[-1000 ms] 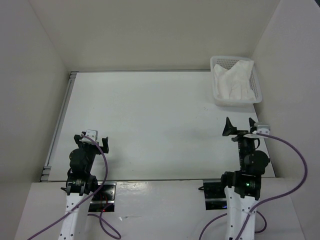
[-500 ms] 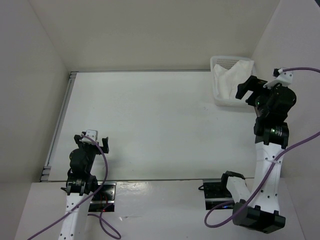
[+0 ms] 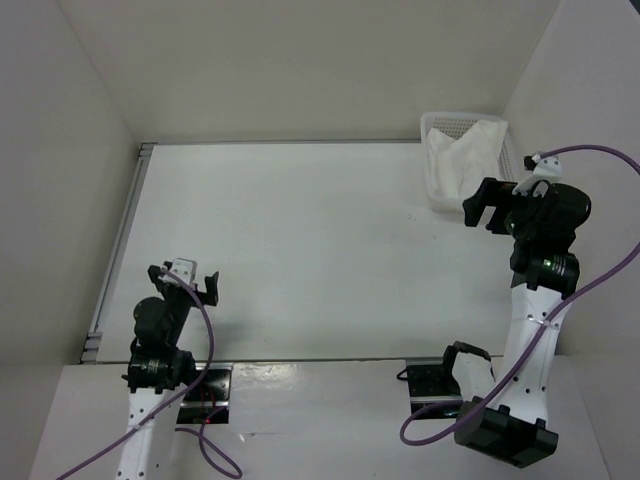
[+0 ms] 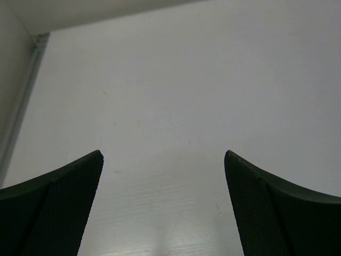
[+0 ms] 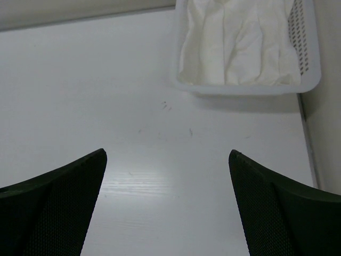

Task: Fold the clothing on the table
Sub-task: Grab the skirt from the pile

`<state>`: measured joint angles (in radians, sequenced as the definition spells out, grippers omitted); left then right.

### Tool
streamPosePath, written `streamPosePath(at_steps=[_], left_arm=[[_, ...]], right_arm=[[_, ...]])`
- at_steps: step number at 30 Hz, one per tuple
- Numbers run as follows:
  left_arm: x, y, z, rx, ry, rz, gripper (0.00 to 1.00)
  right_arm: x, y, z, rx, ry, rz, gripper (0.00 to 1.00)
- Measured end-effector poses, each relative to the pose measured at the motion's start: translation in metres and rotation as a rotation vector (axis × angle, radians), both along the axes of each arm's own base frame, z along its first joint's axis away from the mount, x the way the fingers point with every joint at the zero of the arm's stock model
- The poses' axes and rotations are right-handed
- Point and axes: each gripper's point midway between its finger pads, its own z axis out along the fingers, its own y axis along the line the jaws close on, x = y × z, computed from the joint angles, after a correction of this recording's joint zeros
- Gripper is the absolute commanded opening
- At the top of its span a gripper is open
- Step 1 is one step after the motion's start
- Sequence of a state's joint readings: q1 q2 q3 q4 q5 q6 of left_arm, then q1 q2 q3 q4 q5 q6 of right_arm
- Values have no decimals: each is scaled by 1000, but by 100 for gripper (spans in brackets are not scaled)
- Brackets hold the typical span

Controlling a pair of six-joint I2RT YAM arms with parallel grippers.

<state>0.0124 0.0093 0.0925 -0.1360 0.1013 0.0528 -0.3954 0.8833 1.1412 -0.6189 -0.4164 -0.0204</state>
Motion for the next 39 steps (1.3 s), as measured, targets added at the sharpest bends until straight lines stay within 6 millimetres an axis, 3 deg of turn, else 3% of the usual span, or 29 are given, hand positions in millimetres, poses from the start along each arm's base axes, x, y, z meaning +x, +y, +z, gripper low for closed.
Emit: streamPosePath(at_steps=[3, 5, 9, 11, 15, 18, 21, 24, 29, 33, 36, 39], left_arm=[[-3, 2, 60, -21, -132, 16, 100], [-14, 3, 124, -33, -282, 27, 100], [-24, 12, 223, -50, -425, 75, 100], [-9, 21, 266, -66, -409, 131, 100], [54, 42, 308, -61, -233, 250, 100], [97, 46, 298, -21, -64, 265, 100], [115, 53, 261, 3, 93, 264, 100], [108, 69, 225, 1, 231, 293, 100], [105, 93, 185, -4, 387, 352, 100], [109, 100, 136, -25, 542, 347, 100], [99, 97, 108, -48, 627, 326, 100], [89, 92, 103, -66, 634, 307, 100]], right_arm=[[-9, -5, 0, -71, 3, -17, 99], [-15, -6, 2, -123, 4, -21, 99], [-11, -11, -1, -184, 68, -19, 99], [4, -15, -9, -207, 122, -19, 99], [39, -24, -45, -211, 291, -25, 99], [62, -35, -72, -186, 412, -55, 99], [88, -42, -76, -136, 480, -86, 99], [106, -42, -69, -110, 444, -71, 99], [116, -33, -59, -101, 401, -43, 96], [157, -35, -51, -128, 361, -45, 95], [182, -43, -79, -142, 405, -62, 95], [200, -53, -121, -144, 492, -81, 95]])
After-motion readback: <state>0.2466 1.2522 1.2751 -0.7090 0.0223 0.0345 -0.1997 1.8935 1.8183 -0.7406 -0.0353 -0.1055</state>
